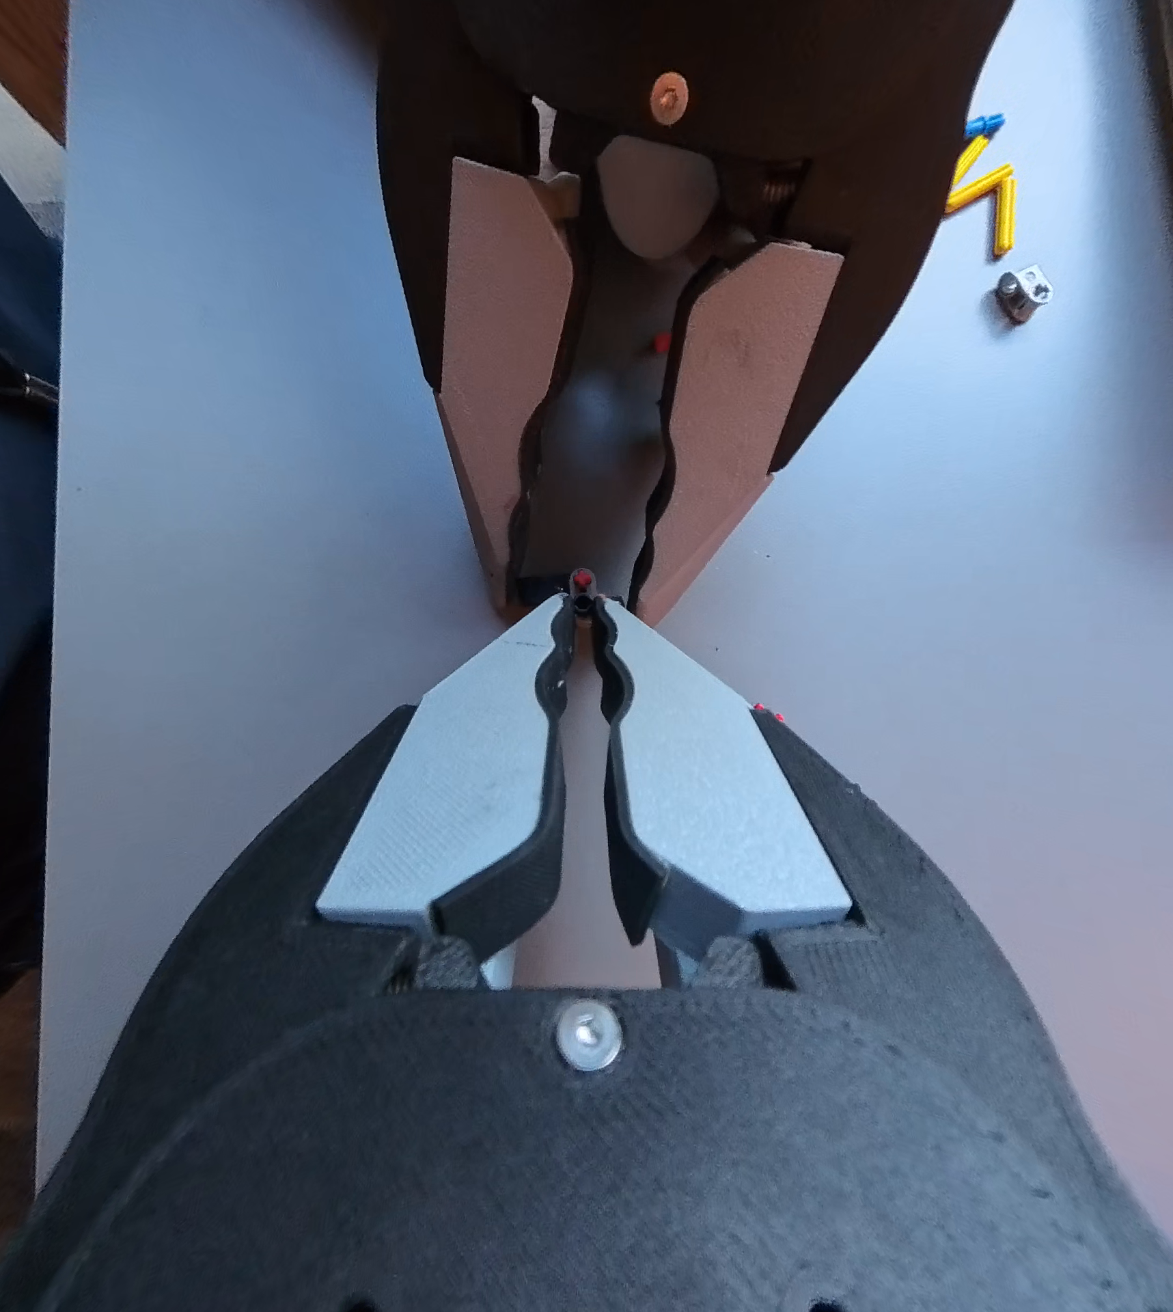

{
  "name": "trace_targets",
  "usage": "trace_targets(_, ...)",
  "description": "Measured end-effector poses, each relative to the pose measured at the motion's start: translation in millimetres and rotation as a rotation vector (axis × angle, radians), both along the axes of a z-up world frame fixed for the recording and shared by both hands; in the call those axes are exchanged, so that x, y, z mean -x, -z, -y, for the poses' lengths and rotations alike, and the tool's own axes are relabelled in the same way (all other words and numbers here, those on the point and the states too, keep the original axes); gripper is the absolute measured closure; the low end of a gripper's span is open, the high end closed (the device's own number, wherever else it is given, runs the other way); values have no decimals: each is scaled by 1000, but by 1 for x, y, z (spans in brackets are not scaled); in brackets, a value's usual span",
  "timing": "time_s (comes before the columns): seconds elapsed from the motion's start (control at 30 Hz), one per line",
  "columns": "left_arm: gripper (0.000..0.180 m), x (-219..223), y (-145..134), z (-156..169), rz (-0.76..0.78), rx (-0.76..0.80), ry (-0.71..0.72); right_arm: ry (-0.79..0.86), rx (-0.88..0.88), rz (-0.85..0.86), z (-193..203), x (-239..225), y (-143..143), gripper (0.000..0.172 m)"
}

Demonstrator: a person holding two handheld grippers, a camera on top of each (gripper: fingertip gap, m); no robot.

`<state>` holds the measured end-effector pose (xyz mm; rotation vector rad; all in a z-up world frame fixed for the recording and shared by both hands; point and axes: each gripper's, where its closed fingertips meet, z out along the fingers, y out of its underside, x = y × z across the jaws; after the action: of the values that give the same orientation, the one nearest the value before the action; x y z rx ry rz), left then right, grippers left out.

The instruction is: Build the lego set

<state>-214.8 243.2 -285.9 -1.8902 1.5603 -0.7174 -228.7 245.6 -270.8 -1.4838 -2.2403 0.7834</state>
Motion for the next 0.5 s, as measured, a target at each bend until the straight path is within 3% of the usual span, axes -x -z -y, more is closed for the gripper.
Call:
trace_targets(0.13,147,1,0,-3,4,16,-22,22,-15,-24,-4,1,-1,170)
trace_targets(0.23,147,4,-6,0,63,143,-25,84,-17,-171,-10,6,-20,152)
trace_targets(0.4,147,5,-56,4,462,551,-6,132,-1,-301,-10,7,-38,156)
trace_targets(0.5,147,10,-69,7,570,687,32,142,15,-343,-9,9,-44,162)
